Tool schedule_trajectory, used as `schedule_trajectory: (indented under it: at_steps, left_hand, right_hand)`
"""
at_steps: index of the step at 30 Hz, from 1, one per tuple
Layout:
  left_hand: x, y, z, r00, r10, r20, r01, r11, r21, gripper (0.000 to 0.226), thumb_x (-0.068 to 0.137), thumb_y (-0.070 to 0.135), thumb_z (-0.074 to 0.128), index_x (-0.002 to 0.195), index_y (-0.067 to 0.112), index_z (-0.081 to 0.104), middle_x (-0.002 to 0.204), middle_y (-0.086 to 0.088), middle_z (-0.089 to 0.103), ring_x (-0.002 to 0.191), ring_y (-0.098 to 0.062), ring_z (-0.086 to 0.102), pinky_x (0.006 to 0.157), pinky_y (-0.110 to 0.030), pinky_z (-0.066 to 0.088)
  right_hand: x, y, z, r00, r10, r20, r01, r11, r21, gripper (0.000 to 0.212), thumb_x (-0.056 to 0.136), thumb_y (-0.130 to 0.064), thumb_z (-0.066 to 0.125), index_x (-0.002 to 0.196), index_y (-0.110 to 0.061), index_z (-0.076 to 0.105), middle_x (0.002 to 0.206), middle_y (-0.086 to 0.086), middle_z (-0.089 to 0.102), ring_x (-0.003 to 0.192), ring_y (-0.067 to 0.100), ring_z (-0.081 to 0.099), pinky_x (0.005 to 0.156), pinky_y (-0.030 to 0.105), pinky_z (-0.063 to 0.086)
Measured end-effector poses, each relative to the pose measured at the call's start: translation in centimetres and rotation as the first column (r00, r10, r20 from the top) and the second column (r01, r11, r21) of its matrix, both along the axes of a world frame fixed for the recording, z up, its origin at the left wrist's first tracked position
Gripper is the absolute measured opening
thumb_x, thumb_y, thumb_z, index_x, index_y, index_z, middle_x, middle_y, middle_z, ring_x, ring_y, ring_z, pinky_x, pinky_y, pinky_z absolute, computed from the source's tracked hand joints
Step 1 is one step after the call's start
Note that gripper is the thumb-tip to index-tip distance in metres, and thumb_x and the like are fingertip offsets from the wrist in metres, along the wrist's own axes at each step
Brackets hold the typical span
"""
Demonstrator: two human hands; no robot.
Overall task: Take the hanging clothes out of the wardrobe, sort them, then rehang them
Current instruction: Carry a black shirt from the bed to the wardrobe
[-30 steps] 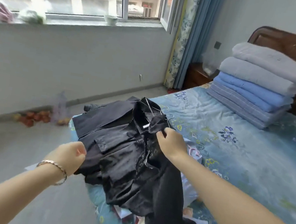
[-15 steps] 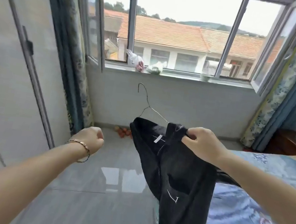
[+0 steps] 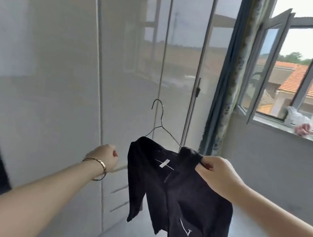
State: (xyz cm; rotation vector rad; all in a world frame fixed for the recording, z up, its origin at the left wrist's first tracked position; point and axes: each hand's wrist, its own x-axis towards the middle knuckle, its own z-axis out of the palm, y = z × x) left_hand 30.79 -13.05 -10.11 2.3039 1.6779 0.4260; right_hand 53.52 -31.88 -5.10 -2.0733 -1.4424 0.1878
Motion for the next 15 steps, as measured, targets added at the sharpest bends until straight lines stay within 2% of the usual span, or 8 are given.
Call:
schedule_trajectory:
  at_steps: [3,7,11,15]
  left_hand:
    - [-6.9,0.3,0.8,0.991,0.134,0.015,-0.134,0.991,0.001,0.016,0.090,0.018,0.044,0.091,0.018,0.060,0.105,-0.005,0.066,0.098,-0.025,0.061,0.085,-0.030,0.048]
    - [-15.3,0.7,2.4,0.950,0.313,0.025,-0.313,0.949,0.020,0.023,0.092,0.021,0.042,0.102,0.016,0.062,0.107,-0.003,0.065,0.099,-0.023,0.061,0.087,-0.030,0.049]
    - [-23.0,1.8,4.1,0.905,0.422,0.044,-0.424,0.904,0.061,0.017,0.090,0.020,0.042,0.084,0.020,0.057,0.098,-0.002,0.065,0.091,-0.023,0.061,0.080,-0.030,0.051]
    - [-29.5,4.0,5.8,0.877,0.478,0.059,-0.481,0.872,0.094,0.026,0.088,0.011,0.038,0.067,0.023,0.048,0.083,0.001,0.060,0.079,-0.020,0.056,0.067,-0.026,0.044]
  right_hand:
    - [-4.4,3.9,0.7,0.993,0.108,-0.049,-0.107,0.994,0.014,0.045,0.088,-0.021,0.052,0.051,-0.016,0.027,0.047,-0.006,0.028,0.048,0.015,0.026,0.049,0.027,0.021]
    - [-11.2,9.0,2.4,0.970,0.238,-0.042,-0.238,0.971,0.017,0.040,0.090,-0.022,0.049,0.056,-0.016,0.029,0.050,-0.002,0.031,0.048,0.016,0.028,0.047,0.027,0.020]
    - [-18.0,14.0,4.2,0.941,0.337,-0.015,-0.336,0.940,0.067,0.041,0.090,-0.023,0.049,0.056,-0.015,0.028,0.051,-0.001,0.032,0.048,0.018,0.030,0.048,0.027,0.020]
    - [-24.7,18.6,5.9,0.901,0.433,-0.027,-0.429,0.898,0.096,0.040,0.090,-0.023,0.049,0.056,-0.015,0.030,0.053,0.001,0.033,0.051,0.018,0.031,0.050,0.028,0.021]
